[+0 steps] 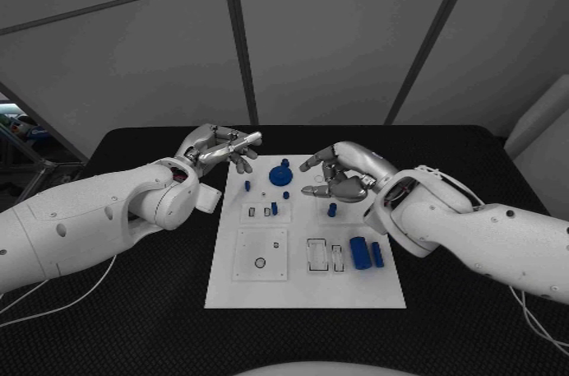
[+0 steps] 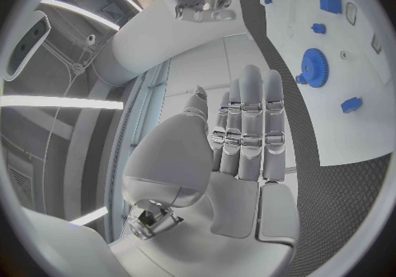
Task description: Assemble the parts on the task board
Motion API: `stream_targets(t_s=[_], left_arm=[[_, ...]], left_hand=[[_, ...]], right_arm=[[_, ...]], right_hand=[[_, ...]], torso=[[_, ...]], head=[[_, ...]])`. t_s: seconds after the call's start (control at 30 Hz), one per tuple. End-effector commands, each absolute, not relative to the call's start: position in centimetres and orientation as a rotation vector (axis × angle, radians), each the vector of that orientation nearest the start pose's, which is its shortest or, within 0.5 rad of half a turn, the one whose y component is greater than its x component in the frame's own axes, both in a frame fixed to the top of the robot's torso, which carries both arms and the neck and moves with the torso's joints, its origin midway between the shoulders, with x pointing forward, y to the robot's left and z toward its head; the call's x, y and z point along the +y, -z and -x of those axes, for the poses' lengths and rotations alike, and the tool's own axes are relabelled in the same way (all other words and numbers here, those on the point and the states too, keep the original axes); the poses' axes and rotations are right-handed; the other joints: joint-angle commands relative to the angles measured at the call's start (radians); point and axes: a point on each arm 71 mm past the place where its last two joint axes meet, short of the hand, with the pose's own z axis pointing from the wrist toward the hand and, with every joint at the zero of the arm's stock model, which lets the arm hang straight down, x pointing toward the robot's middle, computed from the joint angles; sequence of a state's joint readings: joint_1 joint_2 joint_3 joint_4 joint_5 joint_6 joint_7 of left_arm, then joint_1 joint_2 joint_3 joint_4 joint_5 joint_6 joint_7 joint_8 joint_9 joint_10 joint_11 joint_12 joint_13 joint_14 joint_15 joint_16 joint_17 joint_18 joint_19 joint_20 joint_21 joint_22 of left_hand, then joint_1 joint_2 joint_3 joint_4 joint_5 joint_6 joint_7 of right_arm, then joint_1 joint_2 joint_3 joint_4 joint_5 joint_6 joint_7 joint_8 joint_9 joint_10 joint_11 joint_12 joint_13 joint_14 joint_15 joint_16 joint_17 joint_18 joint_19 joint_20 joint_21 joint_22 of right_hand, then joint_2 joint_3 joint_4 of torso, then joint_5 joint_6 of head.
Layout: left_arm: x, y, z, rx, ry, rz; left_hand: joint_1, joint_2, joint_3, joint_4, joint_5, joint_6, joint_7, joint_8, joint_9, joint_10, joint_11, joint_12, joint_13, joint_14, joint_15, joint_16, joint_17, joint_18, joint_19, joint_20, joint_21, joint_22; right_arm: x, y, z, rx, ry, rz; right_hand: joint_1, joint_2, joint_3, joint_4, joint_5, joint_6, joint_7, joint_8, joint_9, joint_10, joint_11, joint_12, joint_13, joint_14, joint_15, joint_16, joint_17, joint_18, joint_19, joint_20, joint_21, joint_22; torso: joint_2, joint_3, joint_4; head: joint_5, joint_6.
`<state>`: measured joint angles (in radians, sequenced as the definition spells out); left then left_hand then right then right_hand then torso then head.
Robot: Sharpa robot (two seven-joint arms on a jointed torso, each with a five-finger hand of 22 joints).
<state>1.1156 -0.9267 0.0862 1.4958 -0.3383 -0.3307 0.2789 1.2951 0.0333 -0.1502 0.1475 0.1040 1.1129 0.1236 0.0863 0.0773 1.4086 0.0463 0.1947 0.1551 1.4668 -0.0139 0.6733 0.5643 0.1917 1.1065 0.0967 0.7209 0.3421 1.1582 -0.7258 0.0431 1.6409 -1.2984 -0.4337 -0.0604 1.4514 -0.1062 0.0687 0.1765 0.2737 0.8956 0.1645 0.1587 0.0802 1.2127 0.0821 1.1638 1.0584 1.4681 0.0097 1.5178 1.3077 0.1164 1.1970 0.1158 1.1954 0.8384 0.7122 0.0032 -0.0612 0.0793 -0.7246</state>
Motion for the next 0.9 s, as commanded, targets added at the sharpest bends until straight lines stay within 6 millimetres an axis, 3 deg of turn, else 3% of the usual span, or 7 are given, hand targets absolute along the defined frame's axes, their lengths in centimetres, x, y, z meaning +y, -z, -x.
stream_targets(t_s=[0.03,0.13,0.23,0.3,0.47,0.67,0.9], left_arm=[[25.4,18.1,-49.3,1.769,1.178,0.732],[25.5,17.8,-49.7,1.877,1.079,0.652],[25.6,17.4,-50.1,1.981,0.918,0.557],[25.7,17.2,-50.5,2.024,0.83,0.52],[25.5,16.7,-51.3,2.113,0.645,0.461],[23.6,17.4,-52.1,2.216,0.507,0.383],[21.5,18.7,-52.7,2.305,0.376,0.3]], left_hand=[[-0.045,-0.004,-0.03,0.044,-0.001,0.016,-0.012,0.008,0.012,0.015,-0.013,0.063,0.062,0.011,-0.016,0.282,0.271,-0.013,0.009,-0.013,0.079,0.054],[-0.08,0.001,-0.057,0.087,-0.002,0.036,-0.026,0.025,0.035,0.014,-0.024,0.148,0.145,0.009,-0.025,0.484,0.476,-0.012,0.006,-0.027,0.16,0.118],[-0.089,-0.001,-0.081,0.128,-0.003,0.071,-0.048,0.062,0.077,0.02,-0.046,0.271,0.25,0.045,-0.047,0.672,0.69,-0.046,0.101,-0.041,0.357,0.378],[-0.088,-0.002,-0.09,0.137,-0.002,0.072,-0.064,0.088,0.116,-0.007,-0.054,0.351,0.321,0.048,-0.054,0.707,0.731,-0.059,0.147,-0.058,0.444,0.498],[-0.099,-0.005,-0.096,0.144,-0.001,0.016,-0.054,0.147,0.198,-0.123,-0.047,0.466,0.426,0.038,-0.048,0.709,0.732,-0.082,0.194,-0.052,0.526,0.624],[-0.096,0.006,-0.091,0.139,-0.003,-0.025,-0.075,0.303,0.345,-0.067,-0.068,0.867,0.8,0.042,-0.065,0.72,0.746,-0.123,0.308,-0.062,0.672,0.877],[-0.124,0.014,-0.109,0.141,-0.007,-0.087,-0.082,0.396,0.462,-0.072,-0.074,0.949,0.872,0.043,-0.072,0.719,0.746,-0.13,0.32,-0.07,0.697,0.923]], right_arm=[[-12.6,14.4,-46.4,1.559,-1.132,-0.125],[-14.5,13.9,-47.2,1.565,-1.126,-0.195],[-16.1,13.6,-47.9,1.56,-1.106,-0.243],[-16.8,13.5,-48.1,1.559,-1.091,-0.262],[-18.0,13.6,-48.6,1.568,-1.062,-0.293],[-18.7,13.7,-48.9,1.573,-1.037,-0.314],[-18.7,13.8,-49.2,1.574,-1.026,-0.325]], right_hand=[[-0.001,0.003,0.004,0.001,0.001,0.01,-0.001,0.008,0.001,0.0,-0.006,0.0,-0.001,0.074,-0.008,-0.003,0.159,0.02,0.0,-0.006,-0.003,-0.001],[-0.005,0.003,0.002,0.002,-0.001,0.014,-0.003,0.012,0.001,0.0,-0.007,0.0,-0.002,0.074,-0.009,-0.003,0.159,0.02,0.0,-0.007,-0.003,-0.001],[-0.006,0.003,0.001,0.002,-0.001,0.016,-0.003,0.014,0.001,0.001,-0.008,0.0,-0.002,0.074,-0.009,-0.004,0.158,0.02,0.0,-0.007,-0.003,-0.001],[-0.007,0.004,0.001,0.002,-0.001,0.017,-0.004,0.015,0.001,0.0,-0.008,0.0,-0.003,0.073,-0.009,-0.005,0.156,0.021,0.0,-0.008,-0.004,-0.002],[-0.01,0.003,-0.001,0.004,0.001,0.018,-0.005,0.017,0.001,-0.009,-0.009,-0.01,-0.015,0.067,-0.01,-0.017,0.134,0.025,-0.014,-0.008,-0.019,-0.029],[-0.009,0.005,0.0,0.003,0.013,0.018,-0.006,0.02,-0.001,-0.007,-0.011,-0.011,-0.016,0.066,-0.012,-0.02,0.131,0.025,-0.014,-0.011,-0.022,-0.032],[-0.01,0.006,0.0,0.003,0.02,0.019,-0.007,0.022,-0.001,-0.005,-0.012,-0.01,-0.016,0.066,-0.013,-0.022,0.129,0.026,-0.014,-0.012,-0.024,-0.033]], torso=[[-0.015,0.0033,-0.002],[-0.021,0.0031,0.0015],[-0.027,0.006,0.0026],[-0.03,0.0072,0.0035],[-0.036,0.0081,0.0032],[-0.039,0.0082,0.0052],[-0.037,0.0096,0.0027]], head=[[0.003,-0.002],[0.004,-0.007],[0.009,-0.012],[0.009,-0.014],[0.011,-0.019],[0.009,-0.025],[0.016,-0.028]])
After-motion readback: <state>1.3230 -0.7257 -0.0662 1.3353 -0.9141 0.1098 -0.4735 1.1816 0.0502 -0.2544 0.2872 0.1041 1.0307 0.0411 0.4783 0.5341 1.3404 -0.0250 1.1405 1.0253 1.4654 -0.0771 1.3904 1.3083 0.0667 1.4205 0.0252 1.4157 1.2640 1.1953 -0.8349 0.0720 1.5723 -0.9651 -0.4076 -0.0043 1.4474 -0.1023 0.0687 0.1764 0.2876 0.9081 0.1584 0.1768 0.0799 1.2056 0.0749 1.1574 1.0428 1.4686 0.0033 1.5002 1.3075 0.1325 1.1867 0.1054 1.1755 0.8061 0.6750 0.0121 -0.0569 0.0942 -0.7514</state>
